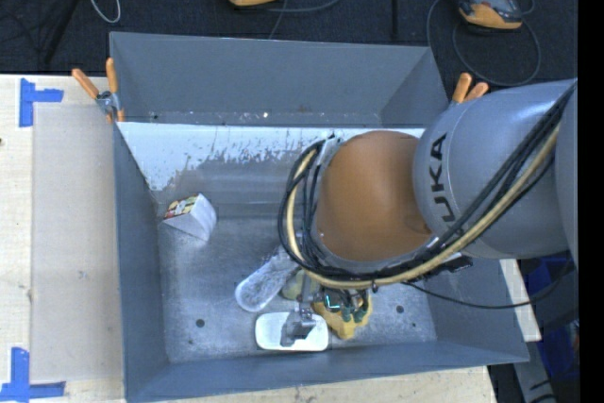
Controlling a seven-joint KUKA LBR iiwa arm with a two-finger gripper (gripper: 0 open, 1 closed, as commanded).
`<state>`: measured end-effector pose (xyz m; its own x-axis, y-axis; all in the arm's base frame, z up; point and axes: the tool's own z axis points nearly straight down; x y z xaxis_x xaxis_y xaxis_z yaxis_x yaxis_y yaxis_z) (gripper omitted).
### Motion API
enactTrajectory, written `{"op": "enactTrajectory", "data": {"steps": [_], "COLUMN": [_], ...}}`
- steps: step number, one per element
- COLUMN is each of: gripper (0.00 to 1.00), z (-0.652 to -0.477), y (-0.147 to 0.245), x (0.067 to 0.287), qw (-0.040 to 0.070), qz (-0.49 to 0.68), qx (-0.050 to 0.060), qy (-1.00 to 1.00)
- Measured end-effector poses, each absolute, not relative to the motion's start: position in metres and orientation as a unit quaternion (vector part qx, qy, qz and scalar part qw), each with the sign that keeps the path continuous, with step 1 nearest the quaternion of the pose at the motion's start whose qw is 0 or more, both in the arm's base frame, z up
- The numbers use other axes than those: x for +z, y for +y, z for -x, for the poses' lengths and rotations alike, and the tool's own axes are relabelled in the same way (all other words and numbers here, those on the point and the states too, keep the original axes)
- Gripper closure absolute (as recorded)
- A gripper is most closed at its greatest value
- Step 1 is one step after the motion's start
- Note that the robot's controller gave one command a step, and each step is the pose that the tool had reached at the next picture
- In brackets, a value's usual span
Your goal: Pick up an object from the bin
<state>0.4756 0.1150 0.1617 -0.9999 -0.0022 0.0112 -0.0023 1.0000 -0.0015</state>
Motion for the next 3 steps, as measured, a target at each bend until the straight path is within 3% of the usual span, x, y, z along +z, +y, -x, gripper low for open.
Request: {"op": "enactTrajectory", "data": {"steps": [1,2,3], "gripper": [0.0,0.0,1.0], "z": [-0.478,-0.506,-0.498], "y": [0.114,0.094,0.086], "x": [0.166,0.112,0.089], "qw": [0.002,-0.003,-0.024], "qz": [0.001,-0.024,-0.147], "qx": [0.0,-0.001,-0.005], "qy": [-1.0,-1.0,-0.989]}}
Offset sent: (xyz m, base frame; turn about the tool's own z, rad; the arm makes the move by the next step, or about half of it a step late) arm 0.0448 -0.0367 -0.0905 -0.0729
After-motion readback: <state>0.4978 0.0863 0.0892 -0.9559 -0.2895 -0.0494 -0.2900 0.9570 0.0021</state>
